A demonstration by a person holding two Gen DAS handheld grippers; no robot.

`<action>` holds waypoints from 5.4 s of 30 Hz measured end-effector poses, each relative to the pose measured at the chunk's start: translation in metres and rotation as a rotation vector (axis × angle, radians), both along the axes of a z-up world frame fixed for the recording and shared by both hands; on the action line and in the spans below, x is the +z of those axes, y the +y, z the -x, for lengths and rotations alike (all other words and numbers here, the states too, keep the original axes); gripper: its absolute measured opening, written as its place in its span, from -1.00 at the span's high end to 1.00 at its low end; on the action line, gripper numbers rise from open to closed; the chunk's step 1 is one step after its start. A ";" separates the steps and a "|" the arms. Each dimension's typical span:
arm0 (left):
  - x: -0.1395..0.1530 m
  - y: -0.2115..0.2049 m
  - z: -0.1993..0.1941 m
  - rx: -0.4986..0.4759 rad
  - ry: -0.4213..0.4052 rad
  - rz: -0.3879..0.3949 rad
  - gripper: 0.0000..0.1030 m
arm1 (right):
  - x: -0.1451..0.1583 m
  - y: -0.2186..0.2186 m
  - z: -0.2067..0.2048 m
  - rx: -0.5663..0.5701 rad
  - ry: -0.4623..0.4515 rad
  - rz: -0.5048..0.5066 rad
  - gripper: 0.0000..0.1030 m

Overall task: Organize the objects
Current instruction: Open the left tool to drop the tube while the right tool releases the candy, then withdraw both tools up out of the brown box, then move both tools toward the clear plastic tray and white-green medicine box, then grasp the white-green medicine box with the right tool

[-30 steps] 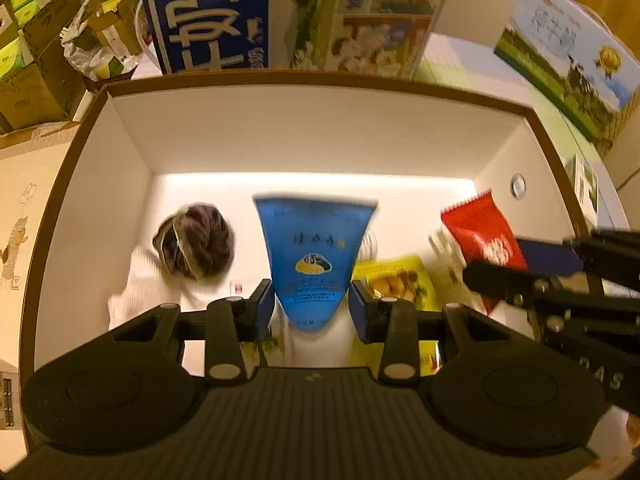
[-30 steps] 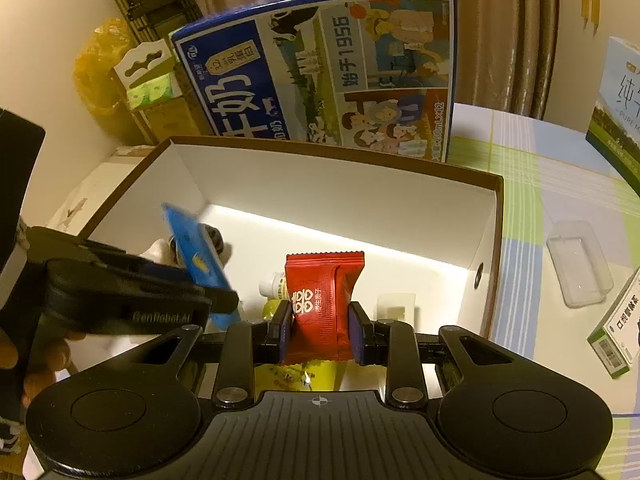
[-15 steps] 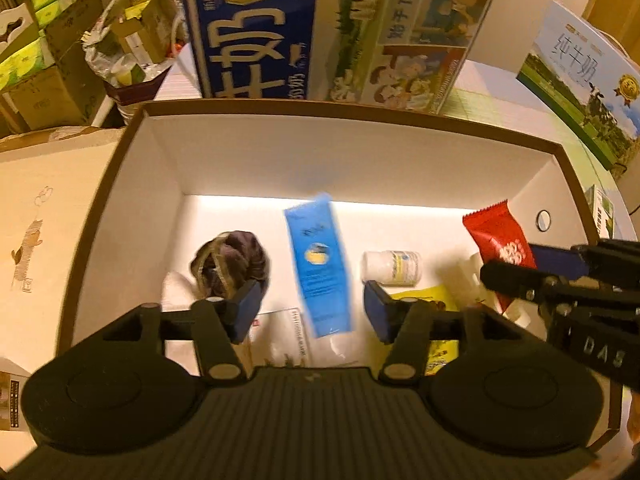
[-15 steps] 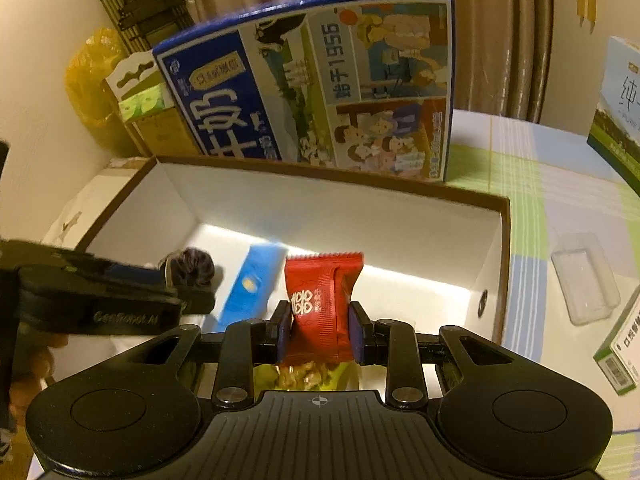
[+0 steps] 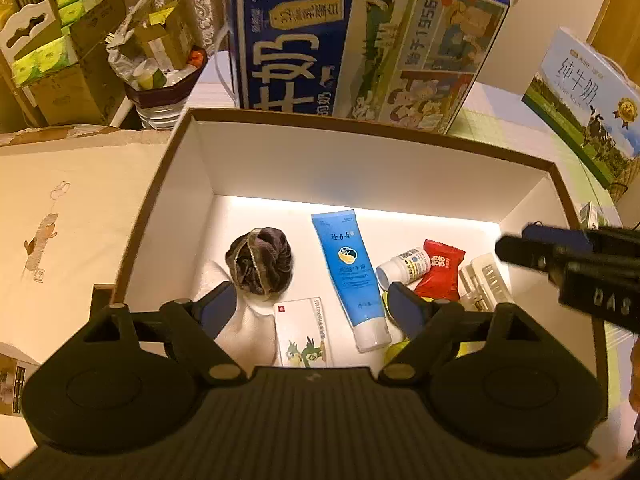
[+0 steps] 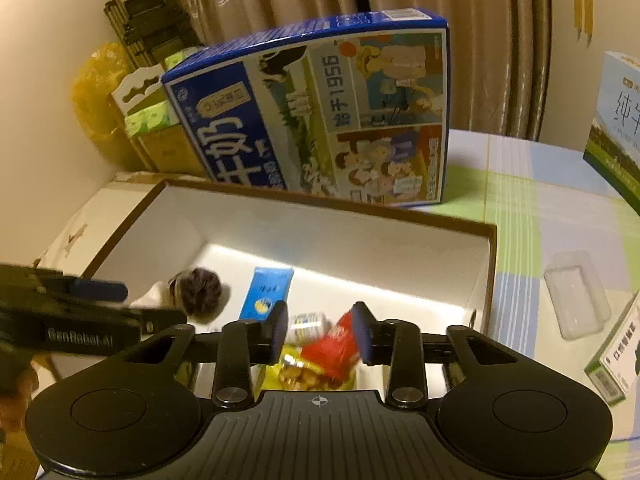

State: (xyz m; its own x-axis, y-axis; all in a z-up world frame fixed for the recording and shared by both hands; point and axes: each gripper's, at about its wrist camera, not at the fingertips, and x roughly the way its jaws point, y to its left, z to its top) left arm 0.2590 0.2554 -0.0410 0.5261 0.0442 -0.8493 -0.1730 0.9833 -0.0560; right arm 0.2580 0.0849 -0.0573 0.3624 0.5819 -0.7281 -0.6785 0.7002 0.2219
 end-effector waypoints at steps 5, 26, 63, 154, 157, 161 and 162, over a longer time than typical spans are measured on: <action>0.014 0.000 0.014 0.012 -0.026 -0.005 -0.63 | 0.006 -0.011 0.015 0.015 0.012 0.001 0.13; 0.049 -0.019 0.095 0.059 -0.062 0.029 -0.72 | 0.037 -0.071 0.076 -0.029 0.056 -0.022 -0.04; 0.034 -0.113 0.168 -0.003 0.022 0.061 -0.72 | 0.036 -0.149 0.128 -0.017 0.107 0.011 -0.08; -0.009 -0.274 -0.125 -0.174 0.007 -0.126 -0.72 | -0.071 -0.224 -0.146 -0.432 0.149 0.014 -0.14; -0.009 -0.277 -0.130 -0.183 0.003 -0.123 -0.72 | -0.072 -0.239 -0.149 -0.455 0.159 0.018 -0.23; -0.011 -0.277 -0.135 -0.179 0.001 -0.123 -0.72 | -0.064 -0.252 -0.155 -0.485 0.156 0.048 -0.24; -0.012 -0.276 -0.137 -0.175 0.004 -0.120 -0.72 | -0.061 -0.251 -0.154 -0.484 0.150 0.052 -0.24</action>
